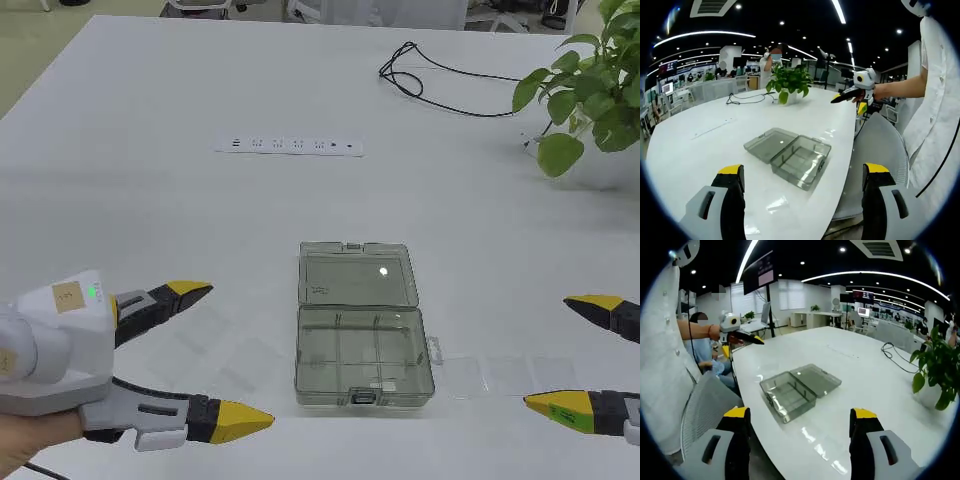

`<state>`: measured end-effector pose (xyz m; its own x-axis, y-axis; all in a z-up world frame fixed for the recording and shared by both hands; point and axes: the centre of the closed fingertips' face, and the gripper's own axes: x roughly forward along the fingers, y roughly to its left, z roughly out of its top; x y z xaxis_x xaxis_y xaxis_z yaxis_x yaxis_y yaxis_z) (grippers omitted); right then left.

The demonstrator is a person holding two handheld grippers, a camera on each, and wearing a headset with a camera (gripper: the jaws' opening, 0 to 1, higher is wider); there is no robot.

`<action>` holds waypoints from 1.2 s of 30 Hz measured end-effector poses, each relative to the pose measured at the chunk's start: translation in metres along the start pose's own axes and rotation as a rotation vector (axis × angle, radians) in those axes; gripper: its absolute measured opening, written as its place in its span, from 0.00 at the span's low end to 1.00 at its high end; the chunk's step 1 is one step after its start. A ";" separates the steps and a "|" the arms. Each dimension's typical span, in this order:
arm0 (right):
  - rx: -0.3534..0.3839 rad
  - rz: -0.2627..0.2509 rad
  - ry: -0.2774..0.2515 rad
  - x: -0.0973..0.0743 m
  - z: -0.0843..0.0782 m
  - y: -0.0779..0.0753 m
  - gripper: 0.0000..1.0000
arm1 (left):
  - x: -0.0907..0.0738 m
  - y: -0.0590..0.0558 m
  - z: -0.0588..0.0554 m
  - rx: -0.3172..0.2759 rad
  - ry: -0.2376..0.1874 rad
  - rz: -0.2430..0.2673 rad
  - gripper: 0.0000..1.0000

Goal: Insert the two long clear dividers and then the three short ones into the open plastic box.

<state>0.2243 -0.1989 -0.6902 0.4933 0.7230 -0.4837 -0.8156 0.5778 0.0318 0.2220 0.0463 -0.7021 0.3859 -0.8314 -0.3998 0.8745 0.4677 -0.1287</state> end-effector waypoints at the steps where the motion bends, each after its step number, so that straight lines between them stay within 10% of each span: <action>1: 0.001 0.000 -0.001 0.000 0.000 0.000 0.81 | 0.000 0.000 0.000 0.001 0.001 0.000 1.00; 36: -0.007 0.014 0.005 0.006 0.003 -0.004 0.81 | 0.005 0.000 0.002 0.002 0.018 -0.016 1.00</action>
<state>0.2315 -0.1956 -0.6910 0.4806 0.7291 -0.4873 -0.8244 0.5651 0.0324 0.2247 0.0417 -0.7028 0.3661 -0.8335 -0.4139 0.8812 0.4535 -0.1339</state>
